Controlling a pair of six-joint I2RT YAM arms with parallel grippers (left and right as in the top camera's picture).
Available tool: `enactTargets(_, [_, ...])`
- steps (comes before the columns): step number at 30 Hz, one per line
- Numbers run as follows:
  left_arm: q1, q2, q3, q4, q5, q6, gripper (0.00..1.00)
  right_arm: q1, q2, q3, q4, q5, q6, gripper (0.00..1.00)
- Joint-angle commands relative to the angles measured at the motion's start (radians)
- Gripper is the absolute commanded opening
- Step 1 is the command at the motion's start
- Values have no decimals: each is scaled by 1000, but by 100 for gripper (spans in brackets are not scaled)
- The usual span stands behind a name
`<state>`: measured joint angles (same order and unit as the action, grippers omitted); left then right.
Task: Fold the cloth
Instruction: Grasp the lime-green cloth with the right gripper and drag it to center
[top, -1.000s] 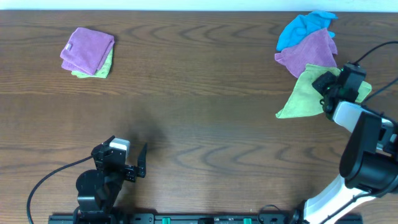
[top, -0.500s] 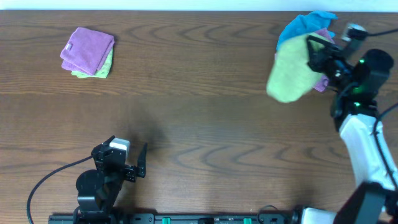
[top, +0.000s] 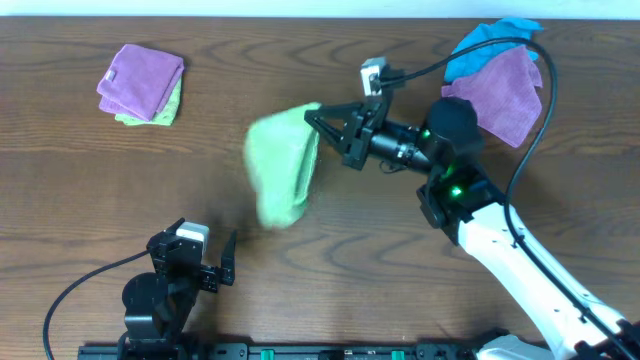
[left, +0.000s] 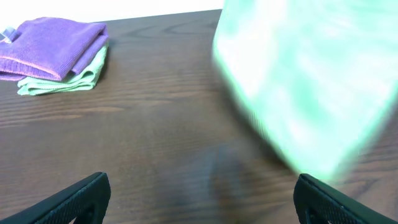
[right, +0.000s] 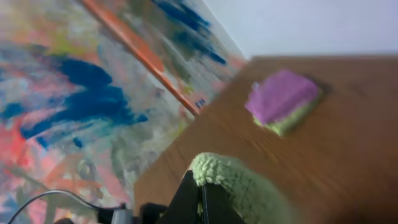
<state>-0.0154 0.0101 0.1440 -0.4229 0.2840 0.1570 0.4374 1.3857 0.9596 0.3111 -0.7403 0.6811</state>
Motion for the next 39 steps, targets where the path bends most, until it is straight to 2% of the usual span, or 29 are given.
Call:
enactTargets(1, [-4,-6,-20,-7,1,0,95,-71,-8,10,-152,71,-72,1])
enactTargets(3, [-4,-6,-20,-7,1,0,95,-154,-7,10,-370,209,-85,1])
enactTargets(4, [-4,-6,-20,-6,1,0,95,-178,-7,10,-420,256,-84,16])
enactTargets(5, [-4,-6,-20,-7,1,0,95,-202,-7,10,-455,292,-84,45])
enactTargets(6, [-4,-6,-20,-7,1,0,95,-221,-7,10,-472,308,-84,99])
enactTargets(11, [-4,-6,-20,-7,1,0,95,-260,-6,9,-484,309,-106,99])
enactTargets(15, [-4,-6,-20,-6,1,0,96,-223,-6,9,-578,259,-256,99])
enactTargets(18, [-4,-6,-20,-7,1,0,95,-142,-6,9,-700,276,-375,82])
enactTargets(21, [-4,-6,-20,-7,1,0,95,-36,-6,9,-776,411,-427,84])
enactTargets(24, [-4,-6,-20,-7,1,0,95,68,-5,9,-850,535,-468,63])
enactTargets(29, [-4,-6,-20,-7,1,0,95,201,31,7,-934,632,-478,64])
enactTargets(34, [-4,-6,-20,-7,1,0,95,296,137,7,-929,667,-481,64])
enactTargets(39, [-4,-6,-20,-7,1,0,95,354,260,7,-891,689,-472,55])
